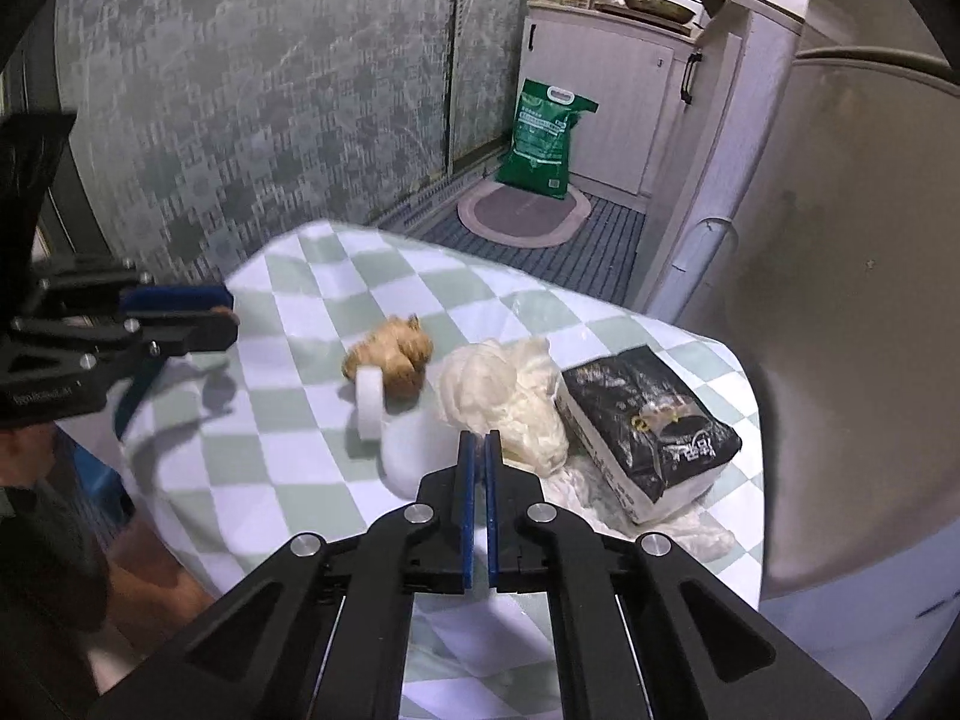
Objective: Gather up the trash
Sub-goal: 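Grasp the brown nut with the left gripper while the right gripper grasps crumpled tissue, then carry the nut and tissue from the table over the teal bin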
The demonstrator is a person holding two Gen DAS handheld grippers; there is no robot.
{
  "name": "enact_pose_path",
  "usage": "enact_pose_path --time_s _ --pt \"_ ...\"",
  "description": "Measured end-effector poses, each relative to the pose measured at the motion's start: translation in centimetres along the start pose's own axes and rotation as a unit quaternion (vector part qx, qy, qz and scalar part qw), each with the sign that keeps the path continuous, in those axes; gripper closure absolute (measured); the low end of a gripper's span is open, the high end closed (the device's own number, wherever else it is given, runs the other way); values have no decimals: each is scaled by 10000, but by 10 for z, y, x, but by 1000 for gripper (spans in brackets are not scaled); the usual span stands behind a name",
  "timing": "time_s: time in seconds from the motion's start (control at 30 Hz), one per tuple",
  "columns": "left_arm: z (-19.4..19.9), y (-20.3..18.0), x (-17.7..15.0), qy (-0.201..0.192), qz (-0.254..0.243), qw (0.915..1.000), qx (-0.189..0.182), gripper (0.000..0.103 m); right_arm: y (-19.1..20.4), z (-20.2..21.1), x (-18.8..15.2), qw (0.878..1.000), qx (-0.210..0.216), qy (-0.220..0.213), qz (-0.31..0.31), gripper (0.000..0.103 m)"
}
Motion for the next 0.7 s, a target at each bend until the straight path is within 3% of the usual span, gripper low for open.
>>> enact_pose_path --time_s 0.3,0.7 --pt "30 21 -3 -299 191 9992 173 80 8 25 27 9941 727 -390 -697 100" --pt "67 68 -23 -465 518 9960 555 80 39 43 56 9805 1577 -632 -983 100"
Point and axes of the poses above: each gripper's, at about its wrist camera, not at the fingertips, and z roughly against the way its jaws point, y to its left, x to its top, the point moved 4 cm from there along -z, roughly the way its jaws point, and after that the axes turned 12 degrees about -z, right-handed, at the moved point
